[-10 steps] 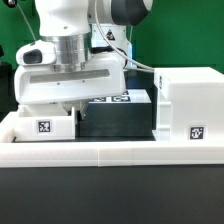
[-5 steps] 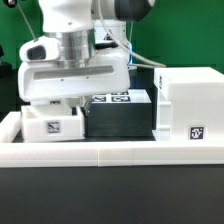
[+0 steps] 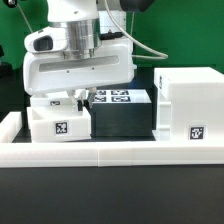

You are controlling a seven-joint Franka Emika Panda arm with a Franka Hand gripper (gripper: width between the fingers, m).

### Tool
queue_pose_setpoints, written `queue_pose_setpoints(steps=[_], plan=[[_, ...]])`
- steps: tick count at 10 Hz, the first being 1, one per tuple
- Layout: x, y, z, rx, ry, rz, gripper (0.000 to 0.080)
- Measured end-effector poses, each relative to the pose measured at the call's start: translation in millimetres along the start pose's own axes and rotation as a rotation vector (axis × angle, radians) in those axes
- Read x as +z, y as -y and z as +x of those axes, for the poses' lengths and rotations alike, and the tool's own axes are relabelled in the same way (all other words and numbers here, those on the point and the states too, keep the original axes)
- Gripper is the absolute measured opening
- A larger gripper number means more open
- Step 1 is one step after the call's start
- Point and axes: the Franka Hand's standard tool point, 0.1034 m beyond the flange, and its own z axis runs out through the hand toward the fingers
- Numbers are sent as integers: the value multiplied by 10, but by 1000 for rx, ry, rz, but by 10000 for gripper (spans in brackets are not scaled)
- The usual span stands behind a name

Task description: Assemble drawer

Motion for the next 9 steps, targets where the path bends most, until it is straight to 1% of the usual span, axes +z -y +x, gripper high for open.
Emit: queue_pose_setpoints(steps=[1,3,4,5,6,7,8,9], plan=[[0,-6,-3,-66,0,0,47],[1,-6,-4,-56,0,1,47],[2,-6,-4,-56,0,1,229],[2,-6,-5,-56,0,1,363],[3,-6,-5,-56,0,1,363],[3,-6,-5,-56,0,1,545],[3,-6,-5,-56,0,1,617],[16,-8,-10,-57,2,0,617]])
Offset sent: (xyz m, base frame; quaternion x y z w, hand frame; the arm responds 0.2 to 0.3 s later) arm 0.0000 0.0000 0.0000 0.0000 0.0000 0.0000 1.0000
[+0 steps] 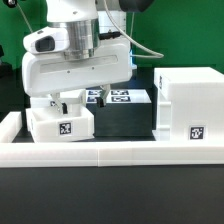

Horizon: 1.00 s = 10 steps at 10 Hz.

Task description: Assemble drawer

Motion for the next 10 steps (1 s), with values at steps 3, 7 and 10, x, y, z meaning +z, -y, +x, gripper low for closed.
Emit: queue_pose_setpoints(steps=[3,7,10], plan=[[153,-1,41,-36,16,2,648],[219,-32,90,-78,1,-13,649],[220,-30,89,-76,2,-13,377]])
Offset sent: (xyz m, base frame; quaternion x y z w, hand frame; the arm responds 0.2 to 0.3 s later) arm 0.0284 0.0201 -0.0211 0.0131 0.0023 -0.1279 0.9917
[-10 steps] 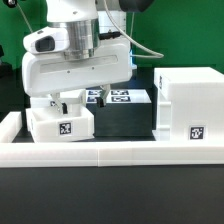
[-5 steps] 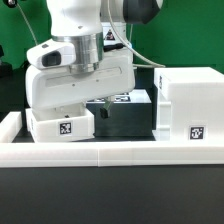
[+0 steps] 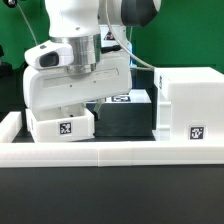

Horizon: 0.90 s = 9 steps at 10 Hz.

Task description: Assemble drawer

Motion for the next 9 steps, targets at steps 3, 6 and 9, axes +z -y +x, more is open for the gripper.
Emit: queue_pose_setpoints(steps=[3,6,9], plan=[[-4,-4,4,0,-2,-1,49],[-15,-9,12,-1,-4,-4,42],[-262,63,85,-54,-11,-8,42]])
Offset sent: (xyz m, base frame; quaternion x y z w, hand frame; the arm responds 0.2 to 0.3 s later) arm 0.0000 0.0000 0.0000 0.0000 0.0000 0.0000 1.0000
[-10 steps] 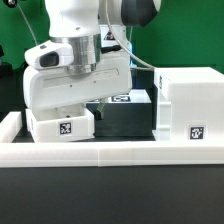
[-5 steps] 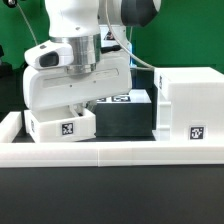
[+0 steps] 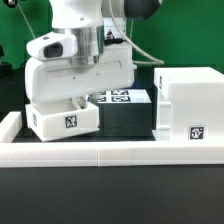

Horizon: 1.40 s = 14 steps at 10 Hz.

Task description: Assemble drawer

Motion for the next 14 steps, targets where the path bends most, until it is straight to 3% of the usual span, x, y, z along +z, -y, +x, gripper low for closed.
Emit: queue_pose_setpoints(steps=[1,4,6,8,11,14], plan=[[-59,4,16,-4,-3,4,42],[-26,-7,-6,-40,2,2,42],[-7,-19,-20,-238,14,-6,42],[-48,-53,7,-449,49,10,42],[-37,-79,-19,-586,52,8,42],[7,12,68,-883,55,-35,42]])
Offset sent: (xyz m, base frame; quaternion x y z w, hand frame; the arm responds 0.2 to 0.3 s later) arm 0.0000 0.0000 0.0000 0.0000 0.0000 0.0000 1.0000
